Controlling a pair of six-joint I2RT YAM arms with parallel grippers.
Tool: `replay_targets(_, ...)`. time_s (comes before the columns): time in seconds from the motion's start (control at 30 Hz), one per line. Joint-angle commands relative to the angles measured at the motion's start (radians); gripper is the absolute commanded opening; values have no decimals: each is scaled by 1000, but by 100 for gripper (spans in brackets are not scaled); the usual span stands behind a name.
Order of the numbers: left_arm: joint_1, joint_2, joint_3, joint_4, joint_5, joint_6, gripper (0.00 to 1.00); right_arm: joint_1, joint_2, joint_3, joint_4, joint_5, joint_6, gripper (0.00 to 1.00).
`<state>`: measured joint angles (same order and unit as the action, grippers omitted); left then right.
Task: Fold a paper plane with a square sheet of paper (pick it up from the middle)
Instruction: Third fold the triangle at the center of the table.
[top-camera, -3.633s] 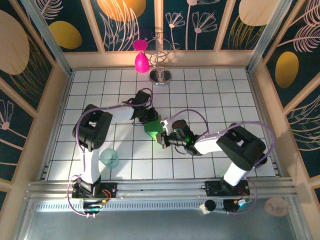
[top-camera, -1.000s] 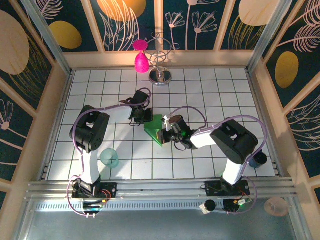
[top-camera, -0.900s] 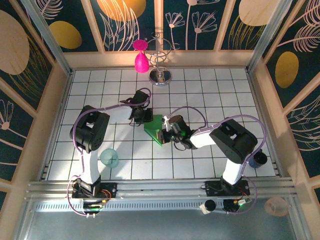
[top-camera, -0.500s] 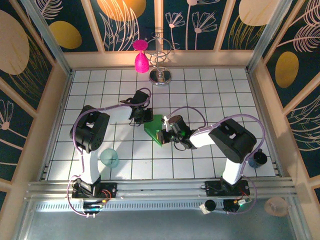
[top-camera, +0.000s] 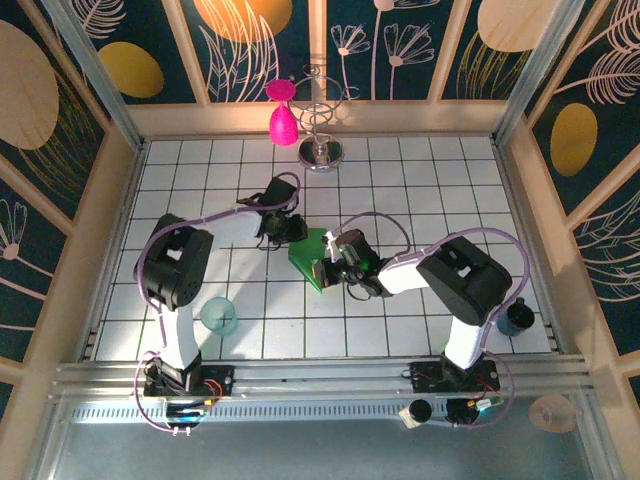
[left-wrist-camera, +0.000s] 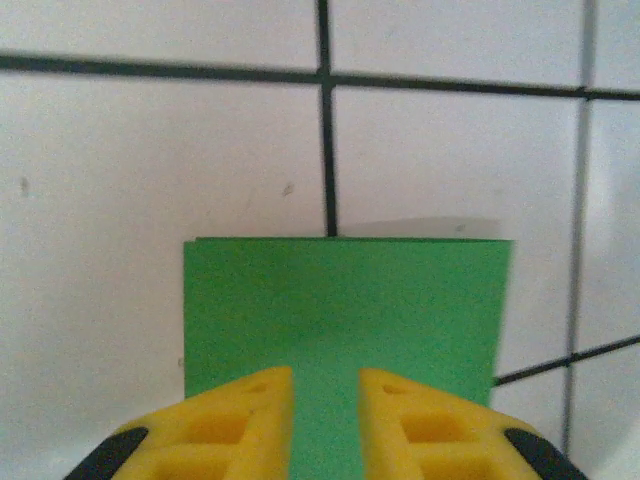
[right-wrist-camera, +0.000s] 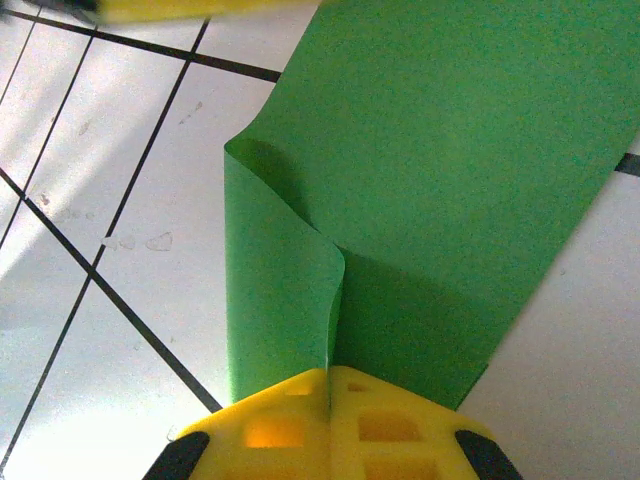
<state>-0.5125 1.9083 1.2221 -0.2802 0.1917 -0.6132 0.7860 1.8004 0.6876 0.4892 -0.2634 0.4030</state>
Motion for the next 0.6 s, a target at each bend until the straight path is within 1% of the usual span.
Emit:
replay_targets(0.0,2,-124,-16,-2,-34,-45,31,-7,19,18,-49,14,10,1)
replay_targets(0.1,2,-185,-89,38,-16,-97,34,-7,23,19,-47,11,18,1)
replay_targets(0.17,2,-230,-148,73,15,-143,35,-7,25,19,-47,9,21,1)
replay_targets(0.33,-1,-290,-308,213,145,-272,35,-7,30,27,-55,6,25,1)
replay_targets(0.47,-19,-296,-363,259,186,-322,32,-7,37,30,-59,9,29,1)
replay_targets(0.57,-46,-285,-392,286,190,-360,28,-7,39,34,-63,10,30,1)
